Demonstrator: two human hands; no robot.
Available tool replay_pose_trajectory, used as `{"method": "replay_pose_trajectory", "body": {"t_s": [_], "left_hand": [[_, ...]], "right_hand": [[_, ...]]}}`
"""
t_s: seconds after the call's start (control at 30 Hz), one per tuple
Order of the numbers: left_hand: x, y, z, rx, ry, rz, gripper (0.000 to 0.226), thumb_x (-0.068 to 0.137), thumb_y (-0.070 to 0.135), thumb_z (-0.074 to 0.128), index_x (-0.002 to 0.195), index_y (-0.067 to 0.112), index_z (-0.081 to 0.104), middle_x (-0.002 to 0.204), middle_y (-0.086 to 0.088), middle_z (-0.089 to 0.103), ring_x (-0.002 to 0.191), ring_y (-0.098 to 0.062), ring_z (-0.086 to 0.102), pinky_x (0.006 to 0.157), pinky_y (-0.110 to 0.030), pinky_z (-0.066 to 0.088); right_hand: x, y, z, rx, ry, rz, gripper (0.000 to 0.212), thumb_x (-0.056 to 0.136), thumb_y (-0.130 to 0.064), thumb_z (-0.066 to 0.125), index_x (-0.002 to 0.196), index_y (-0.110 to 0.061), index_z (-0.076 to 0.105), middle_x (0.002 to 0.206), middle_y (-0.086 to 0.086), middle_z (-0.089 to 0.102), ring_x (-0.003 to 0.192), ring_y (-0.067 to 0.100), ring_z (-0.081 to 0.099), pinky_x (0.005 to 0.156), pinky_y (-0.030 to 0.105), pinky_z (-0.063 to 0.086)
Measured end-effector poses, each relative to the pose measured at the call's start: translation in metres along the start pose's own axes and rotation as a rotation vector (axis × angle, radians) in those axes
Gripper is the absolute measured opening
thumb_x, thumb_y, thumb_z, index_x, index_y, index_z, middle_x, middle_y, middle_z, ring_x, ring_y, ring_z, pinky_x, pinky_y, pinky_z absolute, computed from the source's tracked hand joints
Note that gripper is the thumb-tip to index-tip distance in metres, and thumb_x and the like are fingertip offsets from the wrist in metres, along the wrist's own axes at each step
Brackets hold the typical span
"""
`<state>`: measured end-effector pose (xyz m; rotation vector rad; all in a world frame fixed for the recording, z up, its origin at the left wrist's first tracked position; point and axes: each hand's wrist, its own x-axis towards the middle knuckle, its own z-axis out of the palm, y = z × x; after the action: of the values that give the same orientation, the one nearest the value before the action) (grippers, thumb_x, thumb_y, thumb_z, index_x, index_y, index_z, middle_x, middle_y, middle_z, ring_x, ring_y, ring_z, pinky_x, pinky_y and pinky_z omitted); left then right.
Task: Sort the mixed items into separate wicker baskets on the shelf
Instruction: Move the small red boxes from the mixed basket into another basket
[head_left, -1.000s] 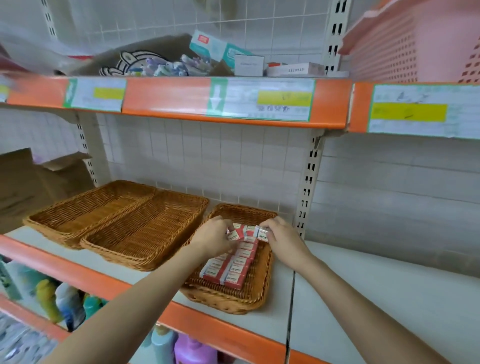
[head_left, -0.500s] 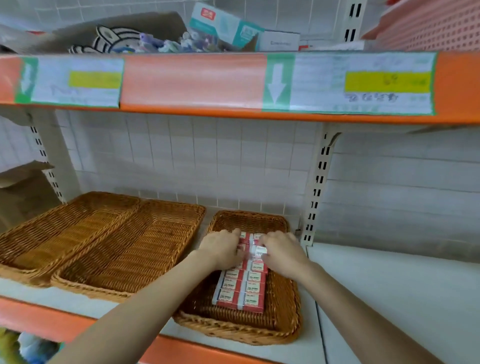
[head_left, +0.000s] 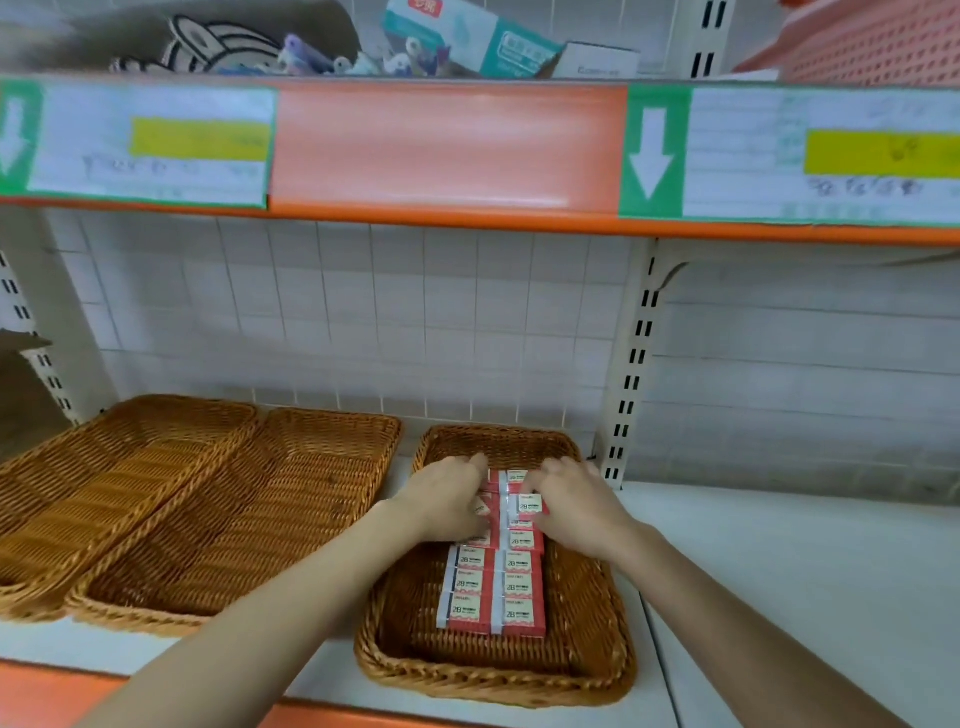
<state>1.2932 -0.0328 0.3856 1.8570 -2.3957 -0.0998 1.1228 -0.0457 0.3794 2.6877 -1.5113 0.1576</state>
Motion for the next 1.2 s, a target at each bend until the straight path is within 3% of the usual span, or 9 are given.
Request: {"method": "replay_pose_trajectory", "body": {"t_s": [0.23, 0.53, 0.77, 0.9, 1.03, 1.13, 1.2], "left_hand": [[0.003, -0.013, -0.006, -0.033, 0.124, 0.052, 0.031, 0.084, 0.027, 0.066, 0.108, 0.02, 0.046, 0.107, 0.0, 0.059, 0.097, -0.017, 0.052, 0.072, -0.027, 0.043], [0.007, -0.015, 0.0, -0.069, 0.131, 0.128, 0.029, 0.085, 0.019, 0.064, 0.109, 0.018, 0.048, 0.11, 0.0, 0.057, 0.093, -0.014, 0.052, 0.073, -0.027, 0.046], [0.008, -0.017, 0.006, -0.022, 0.155, 0.123, 0.027, 0.086, 0.021, 0.064, 0.109, 0.017, 0.05, 0.11, -0.001, 0.054, 0.1, -0.018, 0.053, 0.075, -0.027, 0.046], [0.007, -0.017, 0.006, -0.045, 0.172, 0.129, 0.022, 0.09, 0.023, 0.058, 0.109, 0.015, 0.051, 0.11, -0.002, 0.054, 0.099, -0.018, 0.053, 0.077, -0.027, 0.046], [0.006, -0.012, 0.006, -0.057, 0.222, 0.142, 0.022, 0.097, 0.025, 0.043, 0.112, 0.011, 0.053, 0.113, -0.006, 0.052, 0.104, -0.021, 0.051, 0.08, -0.026, 0.041], [0.003, 0.0, 0.005, 0.008, 0.149, 0.129, 0.038, 0.1, 0.031, 0.039, 0.129, 0.009, 0.048, 0.132, -0.01, 0.047, 0.123, -0.026, 0.045, 0.101, -0.034, 0.04], [0.001, 0.015, 0.005, 0.084, 0.028, 0.11, 0.053, 0.101, 0.038, 0.034, 0.145, 0.008, 0.033, 0.153, -0.012, 0.029, 0.14, -0.029, 0.028, 0.115, -0.04, 0.026]], "right_hand": [[0.005, -0.003, 0.0, -0.058, 0.051, 0.047, 0.034, 0.096, -0.029, 0.05, 0.127, -0.017, 0.056, 0.126, 0.004, 0.052, 0.121, 0.02, 0.044, 0.106, 0.037, 0.027], [0.014, -0.012, 0.003, -0.023, 0.026, 0.052, 0.033, 0.096, -0.018, 0.049, 0.129, -0.016, 0.053, 0.126, 0.006, 0.048, 0.114, 0.022, 0.048, 0.1, 0.035, 0.031], [0.012, -0.016, 0.003, 0.041, 0.018, 0.091, 0.023, 0.098, -0.019, 0.048, 0.119, -0.013, 0.052, 0.123, 0.007, 0.048, 0.102, 0.021, 0.055, 0.082, 0.031, 0.044], [0.006, -0.014, 0.003, -0.002, 0.077, 0.089, 0.029, 0.098, -0.025, 0.045, 0.125, -0.017, 0.051, 0.124, 0.002, 0.05, 0.115, 0.018, 0.046, 0.098, 0.033, 0.033], [-0.006, -0.009, 0.001, -0.009, 0.049, 0.128, 0.046, 0.1, -0.037, 0.038, 0.143, -0.021, 0.039, 0.146, 0.0, 0.039, 0.136, 0.018, 0.03, 0.113, 0.037, 0.017], [-0.02, -0.005, -0.005, 0.032, -0.026, 0.184, 0.06, 0.101, -0.047, 0.03, 0.154, -0.022, 0.018, 0.16, 0.0, 0.016, 0.147, 0.019, 0.01, 0.118, 0.041, 0.006], [-0.033, -0.001, -0.011, 0.065, -0.096, 0.213, 0.065, 0.1, -0.054, 0.025, 0.155, -0.023, 0.008, 0.162, -0.002, 0.003, 0.148, 0.018, 0.002, 0.12, 0.044, 0.003]]}}
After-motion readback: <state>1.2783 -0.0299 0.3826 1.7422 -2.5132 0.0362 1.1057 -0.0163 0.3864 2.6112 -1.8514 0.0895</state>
